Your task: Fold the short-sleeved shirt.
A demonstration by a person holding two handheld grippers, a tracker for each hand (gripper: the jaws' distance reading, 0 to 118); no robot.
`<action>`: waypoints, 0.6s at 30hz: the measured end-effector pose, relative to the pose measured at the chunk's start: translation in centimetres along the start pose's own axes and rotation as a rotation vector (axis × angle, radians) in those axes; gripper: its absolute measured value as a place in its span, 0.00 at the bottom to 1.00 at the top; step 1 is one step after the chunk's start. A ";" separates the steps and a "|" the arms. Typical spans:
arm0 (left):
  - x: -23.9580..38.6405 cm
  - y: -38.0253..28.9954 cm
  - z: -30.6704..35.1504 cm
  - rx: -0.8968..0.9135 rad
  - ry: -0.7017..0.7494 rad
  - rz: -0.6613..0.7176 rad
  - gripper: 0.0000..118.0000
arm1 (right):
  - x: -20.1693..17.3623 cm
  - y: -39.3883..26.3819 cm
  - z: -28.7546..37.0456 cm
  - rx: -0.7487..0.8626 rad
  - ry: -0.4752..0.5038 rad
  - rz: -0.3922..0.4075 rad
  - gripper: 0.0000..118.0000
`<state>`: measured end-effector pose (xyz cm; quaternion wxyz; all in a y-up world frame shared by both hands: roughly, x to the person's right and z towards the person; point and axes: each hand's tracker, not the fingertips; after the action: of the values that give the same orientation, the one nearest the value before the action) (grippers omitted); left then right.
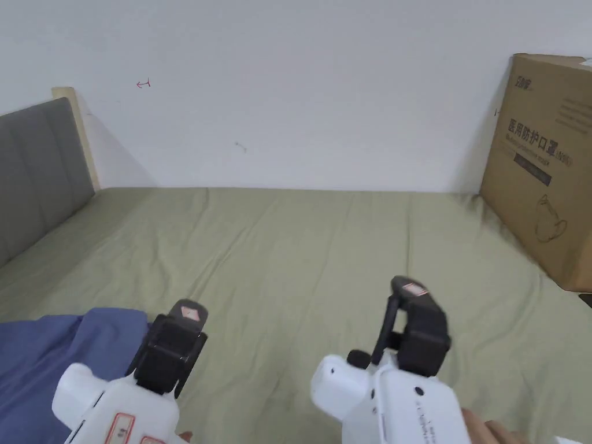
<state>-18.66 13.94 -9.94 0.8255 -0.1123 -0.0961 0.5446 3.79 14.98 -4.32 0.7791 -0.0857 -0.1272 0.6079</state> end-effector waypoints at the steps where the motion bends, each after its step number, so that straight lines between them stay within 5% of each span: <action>1: -0.5 0.3 -0.1 -0.011 0.052 -0.035 0.94 | -0.2 0.0 0.0 -0.012 0.051 -0.025 0.97; 4: 0.4 1.0 -0.2 0.027 0.162 -0.236 0.93 | 0.5 -0.2 -0.7 -0.041 0.100 -0.297 0.97; 9: 6.9 1.2 0.4 0.092 0.048 -0.708 0.93 | 6.6 -3.0 -1.8 -0.112 0.089 -1.039 0.97; 12: 9.5 -0.1 1.1 0.082 -0.044 -1.001 0.93 | 7.6 -6.3 -2.3 -0.180 0.046 -1.370 0.97; 15: 10.3 -2.1 1.3 0.015 -0.026 -1.245 0.94 | 7.0 -8.1 -1.3 -0.256 0.043 -1.461 0.97; 18: 9.8 -3.4 1.1 -0.012 0.036 -1.283 0.94 | 6.5 -10.2 -0.9 -0.265 0.034 -1.530 0.97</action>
<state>-12.21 21.72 -7.57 0.9882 -0.0462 -0.1334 -0.0599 15.04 18.81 -1.61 0.9671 -0.0758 -0.2108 -0.1206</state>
